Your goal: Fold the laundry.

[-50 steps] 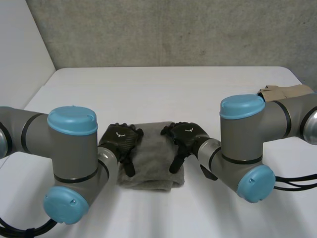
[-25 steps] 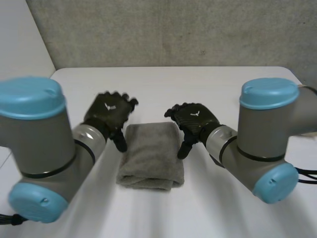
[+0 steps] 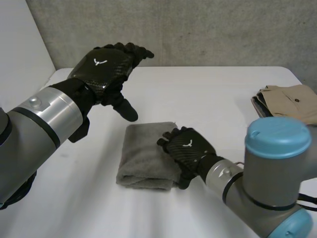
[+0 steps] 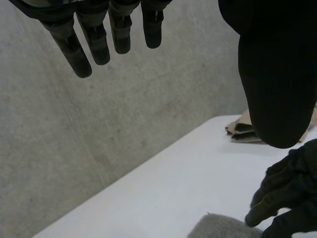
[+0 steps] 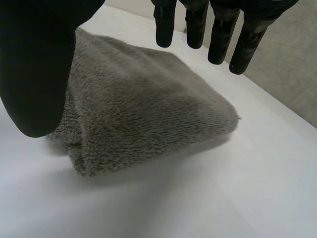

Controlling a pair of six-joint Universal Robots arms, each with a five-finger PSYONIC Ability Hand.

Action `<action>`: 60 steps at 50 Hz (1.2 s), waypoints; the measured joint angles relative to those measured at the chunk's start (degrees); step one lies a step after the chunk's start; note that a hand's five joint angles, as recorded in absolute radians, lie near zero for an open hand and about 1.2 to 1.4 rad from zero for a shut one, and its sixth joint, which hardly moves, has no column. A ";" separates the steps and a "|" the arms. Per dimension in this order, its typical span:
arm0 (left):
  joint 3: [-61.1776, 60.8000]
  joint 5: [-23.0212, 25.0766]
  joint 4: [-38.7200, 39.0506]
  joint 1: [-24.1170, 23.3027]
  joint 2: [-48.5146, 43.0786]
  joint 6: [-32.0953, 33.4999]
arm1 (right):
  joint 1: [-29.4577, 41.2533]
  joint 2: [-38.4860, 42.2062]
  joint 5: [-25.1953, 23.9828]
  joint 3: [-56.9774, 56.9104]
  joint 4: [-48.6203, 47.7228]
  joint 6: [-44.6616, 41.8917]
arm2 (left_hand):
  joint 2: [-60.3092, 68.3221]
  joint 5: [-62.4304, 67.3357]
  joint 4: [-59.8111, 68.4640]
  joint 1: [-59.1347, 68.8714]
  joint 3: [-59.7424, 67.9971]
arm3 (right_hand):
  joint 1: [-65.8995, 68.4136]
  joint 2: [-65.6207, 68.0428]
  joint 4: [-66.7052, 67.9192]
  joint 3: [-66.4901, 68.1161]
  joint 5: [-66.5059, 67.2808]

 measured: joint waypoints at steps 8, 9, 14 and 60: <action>1.40 1.23 -3.28 0.36 -1.90 0.13 | 1.63 5.49 -0.28 -1.91 -4.80 -0.03 | 0.00 0.00 0.00 0.00 0.00 | 0.00 0.00 0.00 0.00 0.00; 1.64 1.33 -3.76 0.40 -2.14 0.16 | 1.76 6.11 -0.30 -2.20 -5.10 0.00 | 0.00 0.00 0.00 0.00 0.00 | 0.00 0.00 0.00 0.00 0.00; 3.20 1.56 -6.62 0.63 -3.31 0.30 | 2.60 8.82 -0.32 -3.52 -5.76 -0.30 | 0.00 0.00 0.00 0.00 0.00 | 0.00 0.00 0.00 0.00 0.00; 4.28 1.13 -8.91 1.08 -5.06 0.60 | 3.03 16.50 0.95 -9.57 -9.00 -4.13 | 0.00 0.00 0.00 0.00 0.00 | 29.73 41.13 40.22 39.18 36.79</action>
